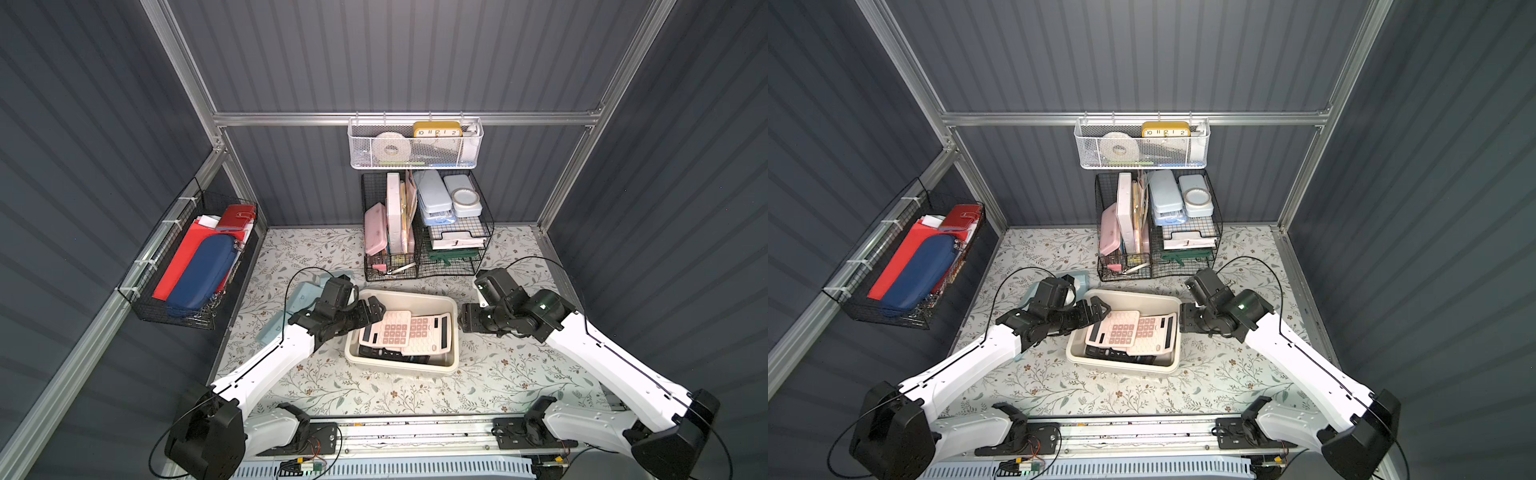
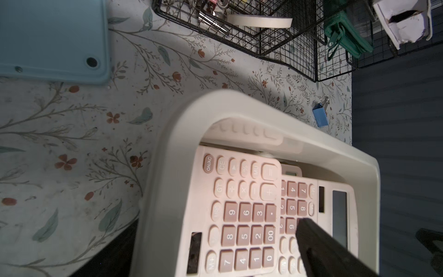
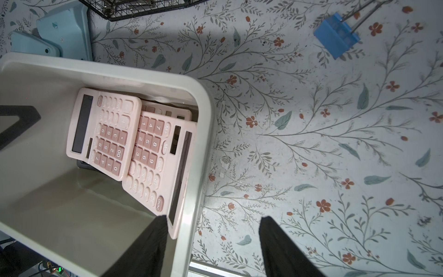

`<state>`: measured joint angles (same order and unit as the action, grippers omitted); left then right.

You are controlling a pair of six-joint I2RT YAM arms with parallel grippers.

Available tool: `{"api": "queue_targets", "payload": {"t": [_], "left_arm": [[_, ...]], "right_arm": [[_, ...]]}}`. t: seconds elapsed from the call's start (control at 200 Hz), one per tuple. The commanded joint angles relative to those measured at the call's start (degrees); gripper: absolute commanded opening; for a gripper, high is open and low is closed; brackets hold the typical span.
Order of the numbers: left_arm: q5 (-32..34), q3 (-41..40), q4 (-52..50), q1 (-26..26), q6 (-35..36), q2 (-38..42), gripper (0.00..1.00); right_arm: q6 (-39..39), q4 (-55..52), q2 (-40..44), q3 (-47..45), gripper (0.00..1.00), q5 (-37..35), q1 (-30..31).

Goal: Put the calculator in the storage box
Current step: Move the storage box to the center of the board.

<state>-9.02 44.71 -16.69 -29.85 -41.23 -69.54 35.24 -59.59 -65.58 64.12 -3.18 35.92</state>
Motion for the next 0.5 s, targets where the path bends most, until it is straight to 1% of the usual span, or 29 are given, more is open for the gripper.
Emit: {"api": "queue_targets", "payload": {"t": [0.0, 0.12, 0.285, 0.35, 0.425, 0.49], "left_arm": [[-5.8, -0.9, 5.2, -3.9, -4.5, 0.5, 0.99], [-4.1, 0.1, 8.8, -9.9, -7.9, -3.3, 0.99], [-2.6, 1.2, 12.9, -14.6, -11.5, -7.5, 0.99], [-1.8, 2.1, 12.7, -15.2, -11.7, -7.5, 0.99], [0.8, 3.4, 10.3, -15.2, -11.0, -6.0, 0.99], [5.3, 4.9, 4.8, -14.5, -10.8, -4.1, 0.99]], "right_arm": [[-1.3, 0.2, 1.4, -0.4, 0.66, 0.4, -1.0], [-1.7, 0.2, 1.8, -0.2, 0.66, 0.8, -1.7], [-2.4, -0.1, 2.8, -0.7, 0.66, 1.2, -3.0], [-2.6, 0.1, 3.6, -1.1, 0.66, 1.8, -4.0], [-3.1, 0.1, 4.2, -1.0, 0.66, 2.3, -4.5], [-3.4, 0.9, 4.9, -0.8, 0.66, 3.5, -4.7]]}}
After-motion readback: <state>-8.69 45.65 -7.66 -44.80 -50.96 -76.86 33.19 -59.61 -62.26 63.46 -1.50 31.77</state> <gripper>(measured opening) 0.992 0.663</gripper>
